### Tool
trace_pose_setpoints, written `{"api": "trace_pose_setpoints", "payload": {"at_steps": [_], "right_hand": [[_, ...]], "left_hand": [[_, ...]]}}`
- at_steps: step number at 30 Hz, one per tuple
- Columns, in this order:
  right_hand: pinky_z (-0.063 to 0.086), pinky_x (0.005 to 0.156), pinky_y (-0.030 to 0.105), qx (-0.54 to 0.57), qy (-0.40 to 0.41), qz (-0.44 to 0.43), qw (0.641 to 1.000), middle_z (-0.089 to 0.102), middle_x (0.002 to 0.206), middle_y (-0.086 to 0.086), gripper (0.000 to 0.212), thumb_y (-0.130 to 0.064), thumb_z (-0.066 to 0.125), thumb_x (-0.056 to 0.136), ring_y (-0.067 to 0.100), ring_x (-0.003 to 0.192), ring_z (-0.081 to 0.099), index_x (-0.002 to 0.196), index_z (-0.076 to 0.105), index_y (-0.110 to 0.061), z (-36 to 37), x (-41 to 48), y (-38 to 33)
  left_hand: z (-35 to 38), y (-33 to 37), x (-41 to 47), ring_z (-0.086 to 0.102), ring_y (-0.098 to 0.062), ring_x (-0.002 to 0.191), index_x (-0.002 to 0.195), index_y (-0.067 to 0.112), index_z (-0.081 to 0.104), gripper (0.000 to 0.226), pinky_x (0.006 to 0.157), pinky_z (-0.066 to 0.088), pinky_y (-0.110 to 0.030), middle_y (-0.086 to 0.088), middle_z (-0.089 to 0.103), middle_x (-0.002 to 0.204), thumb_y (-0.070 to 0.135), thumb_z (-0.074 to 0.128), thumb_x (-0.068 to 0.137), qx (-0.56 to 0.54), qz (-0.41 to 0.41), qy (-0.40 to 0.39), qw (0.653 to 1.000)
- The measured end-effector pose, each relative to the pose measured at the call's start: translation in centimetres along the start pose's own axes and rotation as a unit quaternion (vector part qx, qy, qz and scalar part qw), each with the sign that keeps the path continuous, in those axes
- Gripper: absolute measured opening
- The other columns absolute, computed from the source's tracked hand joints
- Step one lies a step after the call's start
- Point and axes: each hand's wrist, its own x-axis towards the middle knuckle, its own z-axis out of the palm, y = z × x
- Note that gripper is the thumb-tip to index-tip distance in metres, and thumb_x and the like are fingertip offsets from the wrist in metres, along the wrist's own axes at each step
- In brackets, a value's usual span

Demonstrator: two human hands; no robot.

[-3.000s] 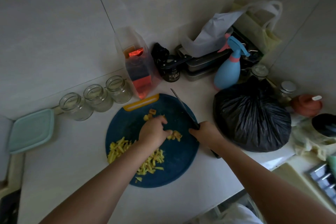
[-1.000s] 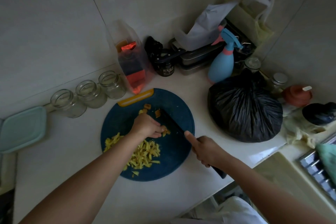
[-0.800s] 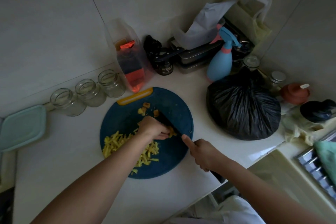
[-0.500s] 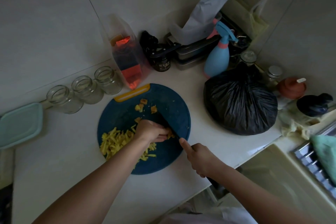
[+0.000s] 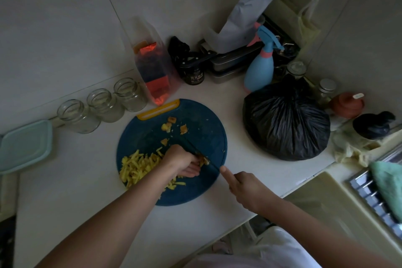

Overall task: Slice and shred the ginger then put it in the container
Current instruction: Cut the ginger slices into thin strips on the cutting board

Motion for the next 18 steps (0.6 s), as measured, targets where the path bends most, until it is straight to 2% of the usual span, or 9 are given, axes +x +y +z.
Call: {"api": "trace_pose_setpoints", "payload": {"at_steps": [3, 5, 7, 9, 12, 14, 15, 18], "right_hand": [[0.046, 0.070, 0.031, -0.041, 0.013, -0.014, 0.999, 0.051, 0.067, 0.013, 0.069, -0.066, 0.025, 0.092, 0.018, 0.060, 0.046, 0.068, 0.049, -0.006, 0.0, -0.2, 0.2], [0.041, 0.062, 0.024, -0.066, 0.018, -0.023, 0.997, 0.049, 0.065, 0.012, 0.067, -0.063, 0.023, 0.093, 0.017, 0.058, 0.044, 0.067, 0.046, -0.006, 0.1, -0.3, 0.2], [0.041, 0.062, 0.025, -0.077, 0.018, -0.032, 0.996, 0.046, 0.062, 0.011, 0.066, -0.062, 0.022, 0.094, 0.016, 0.056, 0.042, 0.064, 0.043, -0.007, 0.2, -0.4, 0.2], [0.042, 0.066, 0.029, -0.073, 0.009, -0.022, 0.997, 0.044, 0.060, 0.009, 0.065, -0.063, 0.022, 0.094, 0.016, 0.055, 0.042, 0.062, 0.040, -0.009, 0.2, -0.3, 0.1], [0.041, 0.057, 0.024, -0.035, -0.034, 0.024, 0.998, 0.045, 0.061, 0.007, 0.066, -0.069, 0.022, 0.092, 0.012, 0.048, 0.041, 0.067, 0.044, -0.011, -0.3, 0.0, -0.3], [0.041, 0.054, 0.021, -0.025, -0.052, 0.043, 0.997, 0.048, 0.061, 0.005, 0.069, -0.071, 0.022, 0.091, 0.010, 0.046, 0.044, 0.069, 0.048, -0.011, -0.7, 0.1, -0.6], [0.043, 0.058, 0.023, -0.045, -0.047, 0.038, 0.997, 0.052, 0.063, 0.007, 0.072, -0.070, 0.021, 0.091, 0.012, 0.051, 0.047, 0.071, 0.052, -0.009, -0.8, 0.2, -0.5], [0.043, 0.069, 0.026, -0.122, -0.017, 0.017, 0.992, 0.054, 0.066, 0.007, 0.072, -0.068, 0.017, 0.090, 0.013, 0.058, 0.049, 0.068, 0.051, -0.009, -0.3, 0.0, -0.3]], "left_hand": [[0.1, -0.1, -0.1, 0.064, -0.020, 0.064, 0.105, -0.013, 0.062, 0.025, 0.055, 0.054, -0.023, -0.023, 0.068, 0.095, 0.009, 0.056, 0.095, 0.013, 0.006, 0.003, 1.000], [0.1, 0.1, 0.0, 0.064, -0.023, 0.068, 0.106, -0.014, 0.061, 0.025, 0.056, 0.054, -0.024, -0.022, 0.068, 0.093, 0.008, 0.054, 0.096, 0.025, 0.009, 0.002, 1.000], [0.0, 0.3, 0.1, 0.064, -0.023, 0.071, 0.104, -0.014, 0.061, 0.024, 0.055, 0.053, -0.023, -0.019, 0.066, 0.087, 0.007, 0.054, 0.096, 0.041, 0.018, 0.000, 0.999], [-0.1, 0.3, 0.3, 0.063, -0.018, 0.063, 0.104, -0.014, 0.061, 0.023, 0.052, 0.053, -0.021, -0.014, 0.065, 0.076, 0.007, 0.054, 0.095, 0.048, 0.032, -0.006, 0.998], [-0.4, 0.1, 0.6, 0.063, -0.013, 0.055, 0.105, -0.015, 0.061, 0.024, 0.050, 0.054, -0.019, -0.012, 0.064, 0.069, 0.006, 0.056, 0.094, 0.049, 0.041, -0.015, 0.998], [-0.4, 0.0, 0.7, 0.062, -0.011, 0.049, 0.106, -0.016, 0.061, 0.026, 0.049, 0.053, -0.019, -0.016, 0.065, 0.073, 0.006, 0.057, 0.094, 0.048, 0.042, -0.019, 0.998], [-0.3, 0.1, 0.7, 0.062, -0.011, 0.049, 0.106, -0.017, 0.060, 0.026, 0.048, 0.053, -0.018, -0.021, 0.067, 0.079, 0.006, 0.056, 0.094, 0.048, 0.042, -0.021, 0.998], [-0.1, 0.0, 0.6, 0.065, -0.022, 0.065, 0.105, -0.018, 0.060, 0.025, 0.047, 0.051, -0.018, -0.030, 0.066, 0.101, 0.005, 0.052, 0.096, 0.053, 0.039, -0.028, 0.997]]}}
